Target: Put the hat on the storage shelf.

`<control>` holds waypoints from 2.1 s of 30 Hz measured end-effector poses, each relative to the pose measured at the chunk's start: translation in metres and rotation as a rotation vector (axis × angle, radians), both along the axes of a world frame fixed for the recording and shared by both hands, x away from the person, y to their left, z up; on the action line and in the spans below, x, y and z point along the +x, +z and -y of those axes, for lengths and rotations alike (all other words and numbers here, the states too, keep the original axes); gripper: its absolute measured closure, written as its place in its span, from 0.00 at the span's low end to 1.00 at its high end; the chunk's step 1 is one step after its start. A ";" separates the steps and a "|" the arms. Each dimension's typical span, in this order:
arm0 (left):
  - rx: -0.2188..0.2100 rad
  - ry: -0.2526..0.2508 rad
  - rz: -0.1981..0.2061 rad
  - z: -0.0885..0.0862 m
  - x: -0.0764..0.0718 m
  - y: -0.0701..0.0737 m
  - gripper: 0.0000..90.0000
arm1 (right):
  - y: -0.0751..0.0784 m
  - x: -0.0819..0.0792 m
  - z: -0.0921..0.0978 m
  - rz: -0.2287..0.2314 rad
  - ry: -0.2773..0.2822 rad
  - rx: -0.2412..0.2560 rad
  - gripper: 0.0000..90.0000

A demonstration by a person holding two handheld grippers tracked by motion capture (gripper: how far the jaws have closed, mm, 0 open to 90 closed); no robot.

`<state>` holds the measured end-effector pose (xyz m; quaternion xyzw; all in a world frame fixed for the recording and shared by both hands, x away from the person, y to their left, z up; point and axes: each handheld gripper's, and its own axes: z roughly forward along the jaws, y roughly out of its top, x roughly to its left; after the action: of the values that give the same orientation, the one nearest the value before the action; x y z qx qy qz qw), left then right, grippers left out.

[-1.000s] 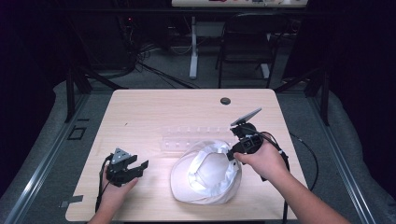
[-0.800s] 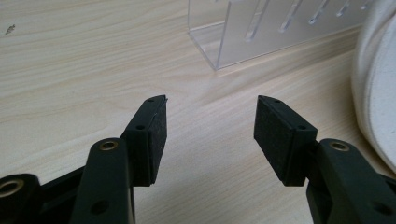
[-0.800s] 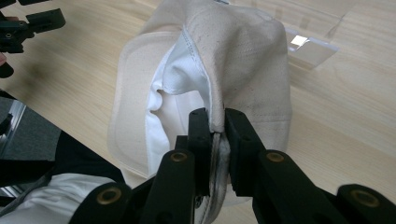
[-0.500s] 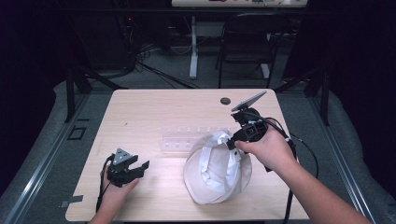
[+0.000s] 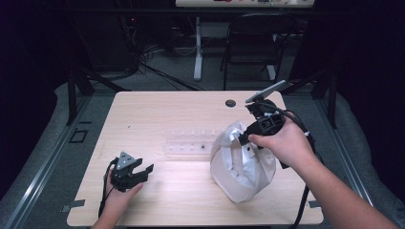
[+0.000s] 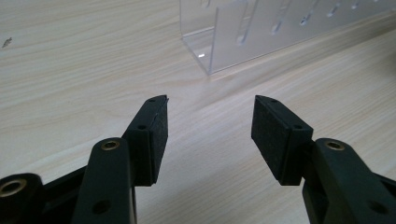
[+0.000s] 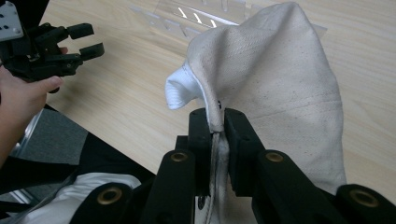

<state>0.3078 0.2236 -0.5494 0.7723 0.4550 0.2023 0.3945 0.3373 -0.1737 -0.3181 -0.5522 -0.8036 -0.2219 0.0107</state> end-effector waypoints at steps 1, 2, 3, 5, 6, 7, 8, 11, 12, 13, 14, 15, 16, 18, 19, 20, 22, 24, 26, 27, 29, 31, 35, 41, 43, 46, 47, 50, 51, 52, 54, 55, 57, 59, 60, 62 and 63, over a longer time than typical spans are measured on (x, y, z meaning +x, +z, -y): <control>0.005 0.000 0.003 0.001 0.000 0.000 0.51 | 0.000 0.001 0.003 -0.005 0.002 0.009 0.91; 0.008 -0.007 0.003 0.003 -0.001 0.000 0.50 | 0.001 0.001 0.005 -0.009 -0.007 0.018 0.91; 0.011 -0.010 0.004 0.004 -0.001 0.000 0.49 | 0.002 0.002 0.008 -0.013 -0.009 0.026 0.91; 0.013 -0.014 0.008 0.006 -0.001 0.000 0.48 | 0.004 0.004 0.015 -0.019 -0.023 0.066 0.91; 0.017 -0.013 0.017 0.006 -0.002 0.000 0.48 | 0.004 0.004 0.015 -0.019 -0.023 0.066 0.91; 0.011 -0.016 0.019 0.007 -0.002 0.001 0.48 | 0.005 0.004 0.017 -0.021 -0.025 0.085 0.91; 0.001 -0.025 0.016 0.007 -0.001 0.001 0.48 | 0.006 0.004 0.019 -0.029 -0.031 0.100 0.91; -0.017 -0.042 0.004 0.008 -0.001 0.002 0.48 | 0.008 0.005 0.021 -0.028 -0.039 0.140 0.91; -0.020 -0.048 -0.003 0.008 -0.001 0.002 0.48 | 0.009 0.006 0.022 -0.024 -0.036 0.149 0.91; -0.020 -0.048 -0.003 0.009 -0.001 0.002 0.48 | 0.009 0.006 0.022 -0.022 -0.039 0.156 0.91; -0.019 -0.047 -0.003 0.010 -0.002 0.001 0.48 | 0.009 0.008 0.023 -0.019 -0.038 0.185 0.91; -0.021 -0.053 -0.007 0.011 -0.002 0.001 0.48 | 0.009 0.008 0.023 -0.019 -0.038 0.185 0.91; -0.028 -0.061 -0.016 0.011 -0.002 0.001 0.48 | 0.010 0.009 0.023 -0.029 -0.046 0.203 0.91; -0.028 -0.072 -0.019 0.011 -0.002 0.001 0.47 | 0.010 0.011 0.024 -0.034 -0.046 0.233 0.91; -0.028 -0.071 -0.010 0.012 -0.003 0.000 0.47 | 0.010 0.013 0.025 -0.037 -0.051 0.271 0.91; -0.025 -0.074 -0.009 0.013 -0.003 0.000 0.47 | 0.010 0.013 0.025 -0.037 -0.051 0.271 0.91; -0.023 -0.078 0.000 0.013 -0.004 0.001 0.47 | 0.010 0.015 0.027 -0.045 -0.054 0.322 0.91; -0.016 -0.081 0.014 0.014 -0.005 0.002 0.47 | 0.010 0.016 0.028 -0.046 -0.057 0.346 0.91; -0.014 -0.089 0.020 0.015 -0.006 0.002 0.47 | 0.009 0.018 0.031 -0.048 -0.063 0.405 0.91; -0.014 -0.089 0.020 0.015 -0.006 0.002 0.48 | 0.009 0.018 0.031 -0.048 -0.063 0.405 0.91; -0.005 -0.090 0.024 0.017 -0.007 0.002 0.48 | 0.008 0.019 0.033 -0.051 -0.067 0.437 0.91; -0.001 -0.096 0.024 0.018 -0.007 0.002 0.48 | 0.007 0.019 0.033 -0.045 -0.067 0.449 0.91; -0.014 -0.104 0.024 0.021 -0.008 0.003 0.49 | 0.004 0.019 0.033 -0.026 -0.056 0.525 0.91; -0.015 -0.132 0.023 0.026 -0.010 0.007 0.50 | -0.006 0.024 0.036 -0.005 -0.045 0.658 0.91; -0.022 -0.141 0.030 0.028 -0.010 0.007 0.53 | -0.009 0.026 0.035 0.001 -0.033 0.693 0.91; -0.022 -0.148 0.021 0.029 -0.010 0.008 0.55 | -0.012 0.028 0.035 0.004 -0.034 0.731 0.91; -0.020 -0.150 0.023 0.031 -0.010 0.007 0.55 | -0.014 0.030 0.036 0.004 -0.033 0.763 0.91; -0.023 -0.154 0.023 0.032 -0.010 0.008 0.55 | -0.014 0.031 0.035 0.010 -0.040 0.777 0.91; -0.022 -0.152 0.029 0.032 -0.010 0.009 0.55 | -0.013 0.032 0.034 0.007 -0.039 0.789 0.91; -0.024 -0.148 0.030 0.033 -0.010 0.009 0.55 | -0.013 0.032 0.034 0.007 -0.039 0.789 0.91; -0.036 -0.146 0.023 0.034 -0.010 0.010 0.55 | -0.011 0.033 0.033 0.014 -0.039 0.795 0.91; -0.038 -0.145 0.025 0.034 -0.010 0.011 0.55 | -0.010 0.034 0.033 0.018 -0.039 0.799 0.91; -0.042 -0.143 0.036 0.037 -0.010 0.013 0.53 | -0.007 0.034 0.033 0.026 -0.045 0.804 0.91; -0.063 -0.159 0.039 0.042 -0.011 0.018 0.51 | -0.001 0.036 0.033 0.039 -0.056 0.800 0.91; -0.063 -0.159 0.039 0.042 -0.011 0.018 0.51 | -0.001 0.036 0.033 0.039 -0.056 0.800 0.91; -0.073 -0.175 0.037 0.046 -0.011 0.023 0.51 | 0.003 0.036 0.033 0.044 -0.061 0.800 0.91; -0.078 -0.177 0.038 0.049 -0.011 0.024 0.51 | 0.006 0.037 0.031 0.053 -0.070 0.798 0.91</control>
<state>0.2965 0.1743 -0.5250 0.7894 0.3851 0.1634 0.4494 0.3745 -0.2051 -0.3122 -0.5257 -0.6348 -0.5312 0.1960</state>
